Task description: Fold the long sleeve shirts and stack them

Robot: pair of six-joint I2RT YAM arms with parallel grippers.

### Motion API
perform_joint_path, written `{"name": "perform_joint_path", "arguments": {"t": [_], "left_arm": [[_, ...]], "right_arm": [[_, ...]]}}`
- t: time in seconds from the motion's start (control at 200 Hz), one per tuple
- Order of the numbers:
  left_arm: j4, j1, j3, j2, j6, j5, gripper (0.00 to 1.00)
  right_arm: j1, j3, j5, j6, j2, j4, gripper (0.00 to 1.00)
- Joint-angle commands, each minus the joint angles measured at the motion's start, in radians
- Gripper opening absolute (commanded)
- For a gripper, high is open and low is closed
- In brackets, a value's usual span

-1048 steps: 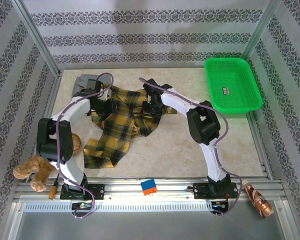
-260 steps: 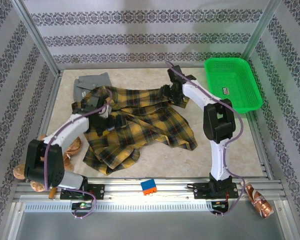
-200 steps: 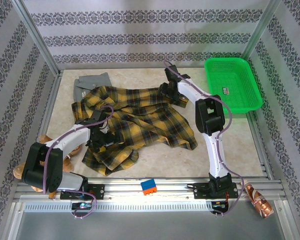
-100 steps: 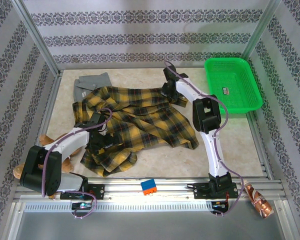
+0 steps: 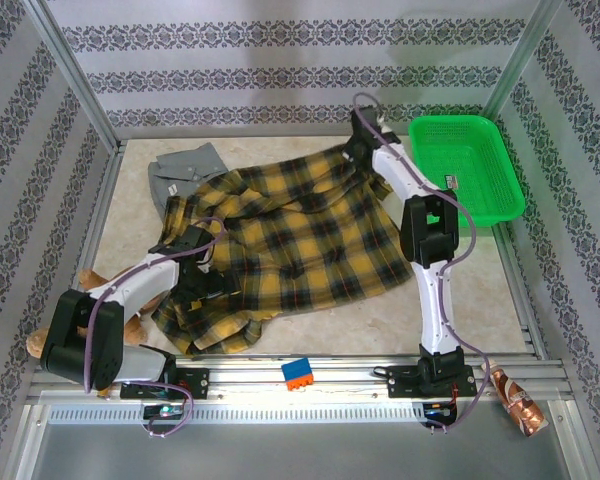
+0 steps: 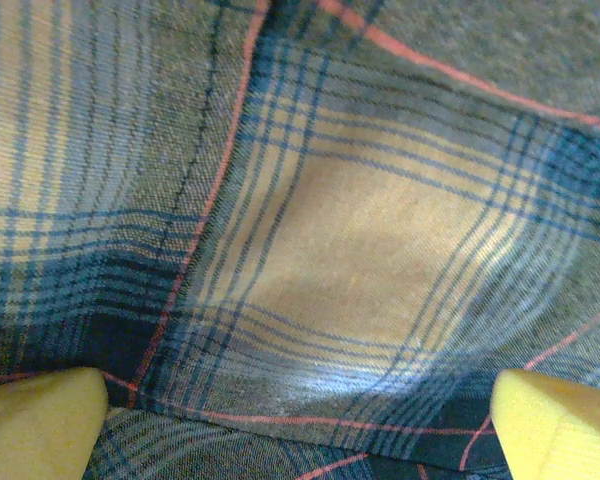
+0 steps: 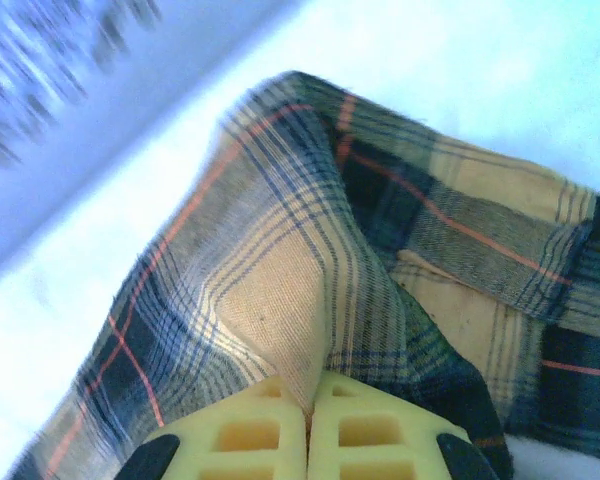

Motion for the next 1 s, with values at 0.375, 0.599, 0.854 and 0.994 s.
{"name": "perform_joint_path", "arguments": {"t": [0.375, 0.599, 0.854, 0.994], "left_arm": [[-0.127, 0.026, 0.317, 0.081, 0.085, -0.016, 1.0], [-0.245, 0.094, 0.495, -0.022, 0.085, -0.031, 1.0], [-0.158, 0.198, 0.656, 0.254, 0.221, -0.077, 1.0], [-0.186, 0.198, 0.812, 0.456, 0.311, -0.126, 0.95]], "right_arm": [[-0.111, 0.546, -0.108, -0.135, 0.119, -0.152, 0.6], [-0.095, -0.135, -0.127, -0.244, -0.327, -0.128, 0.69], [-0.05, -0.847, -0.087, -0.261, -0.696, -0.121, 0.67], [-0.029, -1.082, -0.059, -0.194, -0.795, -0.099, 0.66]]}}
